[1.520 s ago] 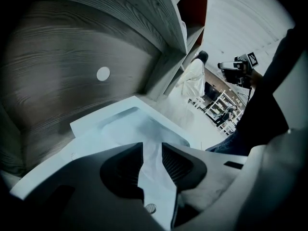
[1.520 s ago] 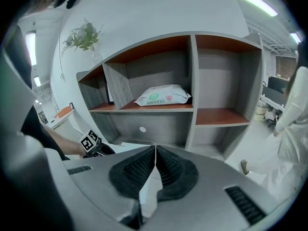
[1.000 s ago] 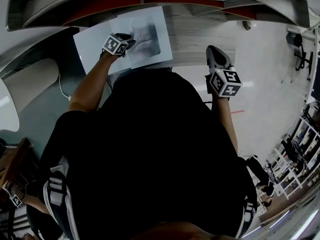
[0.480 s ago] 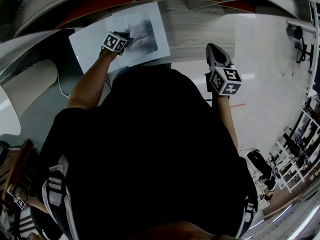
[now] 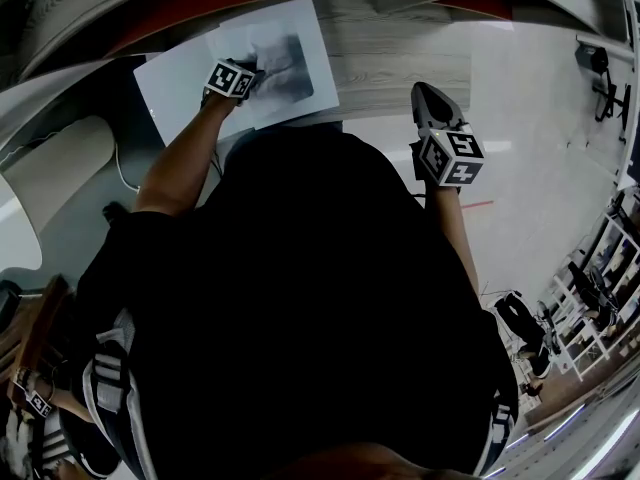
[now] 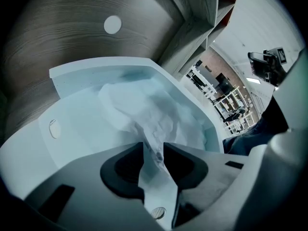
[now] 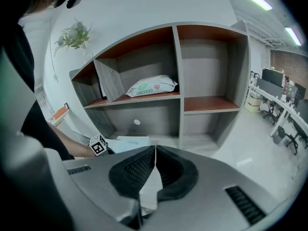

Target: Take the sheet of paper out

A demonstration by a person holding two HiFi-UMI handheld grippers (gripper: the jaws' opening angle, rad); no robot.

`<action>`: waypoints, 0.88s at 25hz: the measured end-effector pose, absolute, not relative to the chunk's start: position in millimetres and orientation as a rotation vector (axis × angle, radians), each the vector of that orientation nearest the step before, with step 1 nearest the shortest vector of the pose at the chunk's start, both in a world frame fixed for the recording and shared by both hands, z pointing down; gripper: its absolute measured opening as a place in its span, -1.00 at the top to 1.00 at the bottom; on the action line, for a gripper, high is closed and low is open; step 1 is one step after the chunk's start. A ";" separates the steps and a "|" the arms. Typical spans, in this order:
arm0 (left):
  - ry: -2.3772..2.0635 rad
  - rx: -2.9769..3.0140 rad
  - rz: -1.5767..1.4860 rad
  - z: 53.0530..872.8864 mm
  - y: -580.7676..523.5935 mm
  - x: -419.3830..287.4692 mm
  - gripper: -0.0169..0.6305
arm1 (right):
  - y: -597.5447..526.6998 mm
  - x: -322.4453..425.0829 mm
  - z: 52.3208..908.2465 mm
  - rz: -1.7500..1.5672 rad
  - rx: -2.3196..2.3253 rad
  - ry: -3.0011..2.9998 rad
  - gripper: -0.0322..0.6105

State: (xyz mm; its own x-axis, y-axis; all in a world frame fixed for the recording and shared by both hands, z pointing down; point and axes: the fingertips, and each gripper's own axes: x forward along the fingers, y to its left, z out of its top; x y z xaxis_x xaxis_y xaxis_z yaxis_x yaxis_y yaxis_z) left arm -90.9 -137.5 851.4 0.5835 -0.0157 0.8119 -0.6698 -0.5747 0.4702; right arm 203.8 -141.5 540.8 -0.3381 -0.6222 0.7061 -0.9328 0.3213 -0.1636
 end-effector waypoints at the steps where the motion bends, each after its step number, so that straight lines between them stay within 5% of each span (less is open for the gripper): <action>1: -0.563 1.988 1.024 852.6 -138.4 -91.4 0.55 | -141.7 203.5 541.5 0.772 1.364 -2.063 0.86; 22: -0.757 1.908 1.004 862.8 -149.8 -101.5 0.87 | -125.3 207.6 546.8 0.783 1.376 -2.062 0.86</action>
State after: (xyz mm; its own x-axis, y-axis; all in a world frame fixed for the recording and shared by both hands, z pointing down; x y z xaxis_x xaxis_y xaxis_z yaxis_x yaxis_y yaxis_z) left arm -101.5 -149.8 862.8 0.4991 -0.1260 0.8573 -0.7897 -0.4735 0.3901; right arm 207.6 -125.3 546.8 -0.3364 -0.6240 0.7053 -0.9348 0.3116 -0.1702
